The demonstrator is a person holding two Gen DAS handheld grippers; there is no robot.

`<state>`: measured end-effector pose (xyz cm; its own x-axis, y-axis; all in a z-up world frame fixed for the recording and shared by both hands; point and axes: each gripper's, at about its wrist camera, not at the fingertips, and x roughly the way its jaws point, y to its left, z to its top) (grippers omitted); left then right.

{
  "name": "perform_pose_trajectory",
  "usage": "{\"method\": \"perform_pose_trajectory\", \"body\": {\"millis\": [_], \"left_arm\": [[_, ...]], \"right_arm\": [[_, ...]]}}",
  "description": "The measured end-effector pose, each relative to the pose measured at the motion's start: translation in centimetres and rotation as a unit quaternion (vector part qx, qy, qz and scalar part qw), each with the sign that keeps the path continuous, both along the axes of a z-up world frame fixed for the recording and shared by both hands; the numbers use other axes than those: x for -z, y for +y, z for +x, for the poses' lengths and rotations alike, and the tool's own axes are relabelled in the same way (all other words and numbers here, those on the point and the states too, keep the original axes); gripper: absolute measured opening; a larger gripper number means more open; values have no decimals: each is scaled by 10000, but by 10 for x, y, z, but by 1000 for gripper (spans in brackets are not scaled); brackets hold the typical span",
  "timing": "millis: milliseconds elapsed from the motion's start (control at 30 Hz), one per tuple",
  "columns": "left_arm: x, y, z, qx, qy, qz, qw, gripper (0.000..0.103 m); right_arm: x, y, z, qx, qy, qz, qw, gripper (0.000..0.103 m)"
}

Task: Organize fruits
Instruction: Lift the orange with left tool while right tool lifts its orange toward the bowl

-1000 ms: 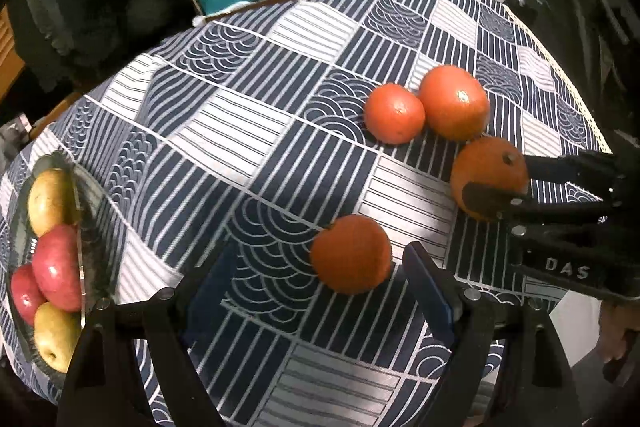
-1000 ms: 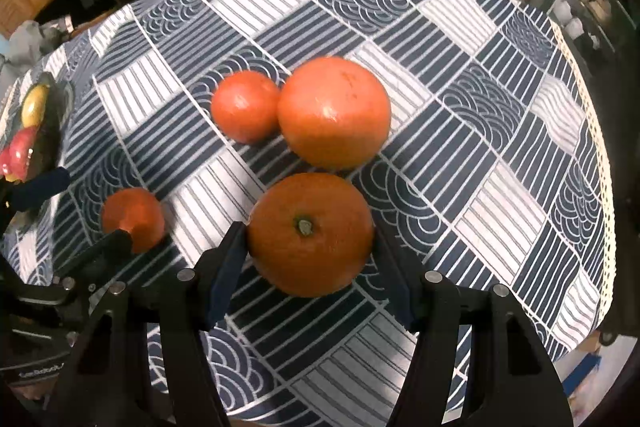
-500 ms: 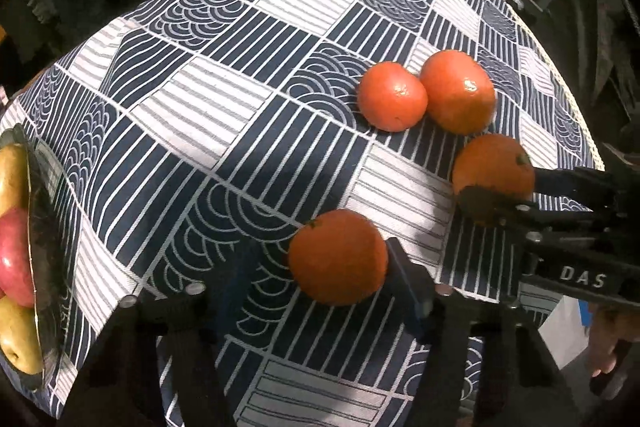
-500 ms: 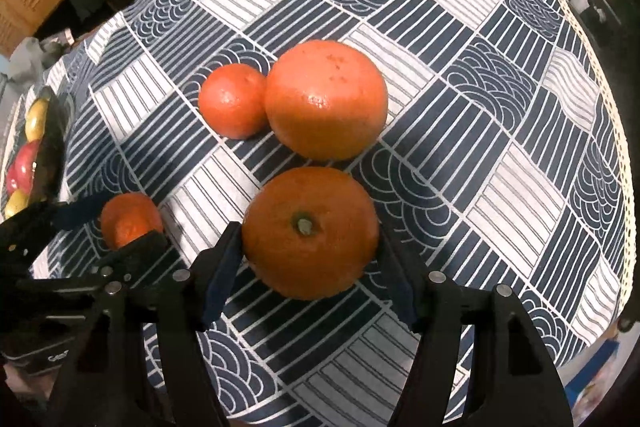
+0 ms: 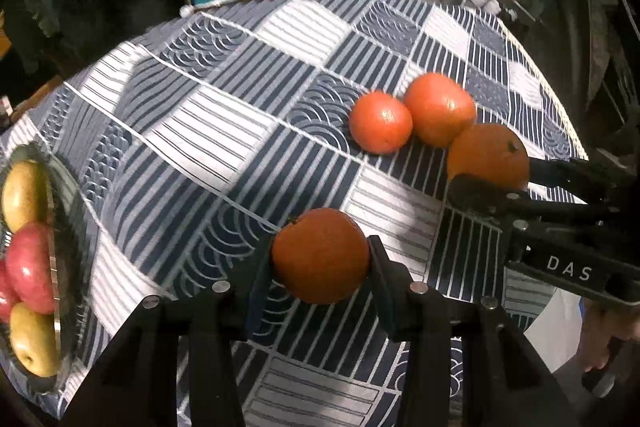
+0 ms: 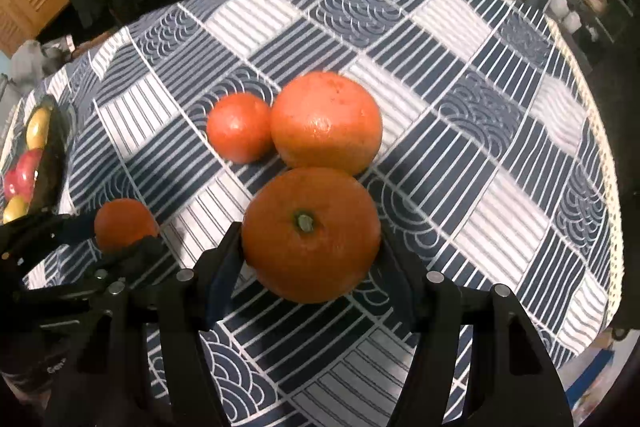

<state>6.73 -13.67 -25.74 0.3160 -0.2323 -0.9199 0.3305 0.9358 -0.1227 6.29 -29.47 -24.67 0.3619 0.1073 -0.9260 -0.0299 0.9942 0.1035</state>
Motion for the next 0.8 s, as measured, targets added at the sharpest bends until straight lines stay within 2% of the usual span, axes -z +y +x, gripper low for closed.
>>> {"method": "perform_pose_trajectory", "body": {"millis": [333,533,800], "left_arm": [[-49,22,-6,-267,-648,-12,9975,46],[-76,30,-12,-353,-896,-171,9952,46],[-109,42,-24,-439,-1266,-262,9906,46]], "right_arm": [[-52,14,-1,-119,-973,-348,9946,65],[-85,20,-6,-177,-1303,-328,9908,65],[-114,31,-6,-228,-1598,-233,9866,65]]}}
